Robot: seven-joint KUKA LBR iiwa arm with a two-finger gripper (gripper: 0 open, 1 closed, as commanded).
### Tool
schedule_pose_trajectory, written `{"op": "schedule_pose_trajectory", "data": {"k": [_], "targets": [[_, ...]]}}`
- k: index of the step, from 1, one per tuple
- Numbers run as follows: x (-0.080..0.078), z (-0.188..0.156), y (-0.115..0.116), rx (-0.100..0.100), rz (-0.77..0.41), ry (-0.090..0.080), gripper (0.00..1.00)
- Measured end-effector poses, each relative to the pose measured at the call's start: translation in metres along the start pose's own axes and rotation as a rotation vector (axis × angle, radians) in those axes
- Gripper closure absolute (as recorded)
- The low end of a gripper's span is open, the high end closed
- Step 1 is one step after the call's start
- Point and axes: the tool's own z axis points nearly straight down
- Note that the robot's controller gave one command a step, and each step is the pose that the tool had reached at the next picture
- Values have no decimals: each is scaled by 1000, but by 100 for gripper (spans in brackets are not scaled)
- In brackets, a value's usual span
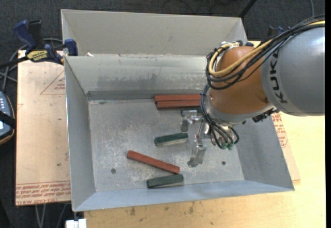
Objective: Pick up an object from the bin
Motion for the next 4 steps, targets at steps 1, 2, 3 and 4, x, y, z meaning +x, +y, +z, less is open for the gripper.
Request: {"op": "schedule_pose_trajectory", "data": {"k": [1, 2, 3, 4], "targets": [[0, 0, 0, 0, 0, 0, 0], [-46, 61, 6, 0, -64, -10, 0], [-57, 93, 6, -1, -56, 1, 0], [-52, 53, 11, 0, -53, 0, 0]]}}
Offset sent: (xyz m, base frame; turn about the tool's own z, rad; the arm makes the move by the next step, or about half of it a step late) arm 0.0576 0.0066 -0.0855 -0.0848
